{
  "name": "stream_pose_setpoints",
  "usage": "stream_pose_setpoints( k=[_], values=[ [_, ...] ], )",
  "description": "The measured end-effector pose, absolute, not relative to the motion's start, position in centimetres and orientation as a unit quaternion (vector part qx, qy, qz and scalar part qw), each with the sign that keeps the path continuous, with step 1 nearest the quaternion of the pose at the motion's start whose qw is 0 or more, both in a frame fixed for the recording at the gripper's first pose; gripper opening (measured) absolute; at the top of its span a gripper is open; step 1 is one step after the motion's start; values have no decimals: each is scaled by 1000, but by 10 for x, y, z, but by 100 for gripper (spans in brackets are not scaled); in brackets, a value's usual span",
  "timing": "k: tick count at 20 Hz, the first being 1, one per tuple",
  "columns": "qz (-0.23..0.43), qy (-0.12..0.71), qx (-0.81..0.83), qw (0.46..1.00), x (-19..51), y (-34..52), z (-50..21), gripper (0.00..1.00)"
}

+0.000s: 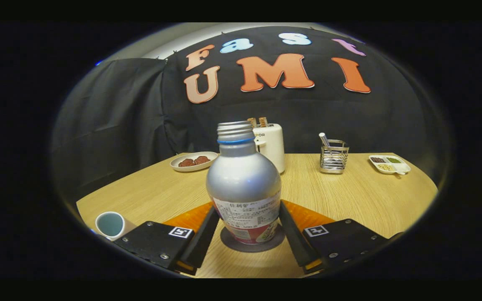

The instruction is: Take the bottle from table, then pour the juice into the cup, finally place the bottle on the coaster

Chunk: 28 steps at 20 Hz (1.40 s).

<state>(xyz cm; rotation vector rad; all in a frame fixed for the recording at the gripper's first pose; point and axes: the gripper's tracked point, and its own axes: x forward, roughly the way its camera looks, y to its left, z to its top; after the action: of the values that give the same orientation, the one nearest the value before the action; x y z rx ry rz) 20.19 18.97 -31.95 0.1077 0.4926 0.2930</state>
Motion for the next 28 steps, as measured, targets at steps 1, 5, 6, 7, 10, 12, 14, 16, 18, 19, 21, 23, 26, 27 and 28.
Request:
stream_pose_setpoints(
  k=[1,5,6,7,10,12,14,16,18,19,21,23,26,27,28],
  values=[
    [143,242,48,958,201,189,-319,85],
    [142,230,37,962,191,187,-304,98],
    [138,220,35,965,190,184,-298,98],
    [135,213,35,967,188,180,-291,98],
    [126,195,48,971,173,170,-271,98],
    [112,179,52,976,164,157,-252,98],
    [95,155,54,982,151,141,-228,98],
    [85,138,57,985,138,130,-207,98],
    [71,117,55,989,126,114,-183,98],
    [62,108,51,991,120,104,-174,97],
    [44,95,47,993,109,87,-156,98],
    [28,88,49,994,101,70,-143,97],
    [4,68,39,997,90,45,-118,98],
    [-3,62,37,997,88,37,-119,97],
    [-8,57,38,998,83,32,-112,97]
  ],
)
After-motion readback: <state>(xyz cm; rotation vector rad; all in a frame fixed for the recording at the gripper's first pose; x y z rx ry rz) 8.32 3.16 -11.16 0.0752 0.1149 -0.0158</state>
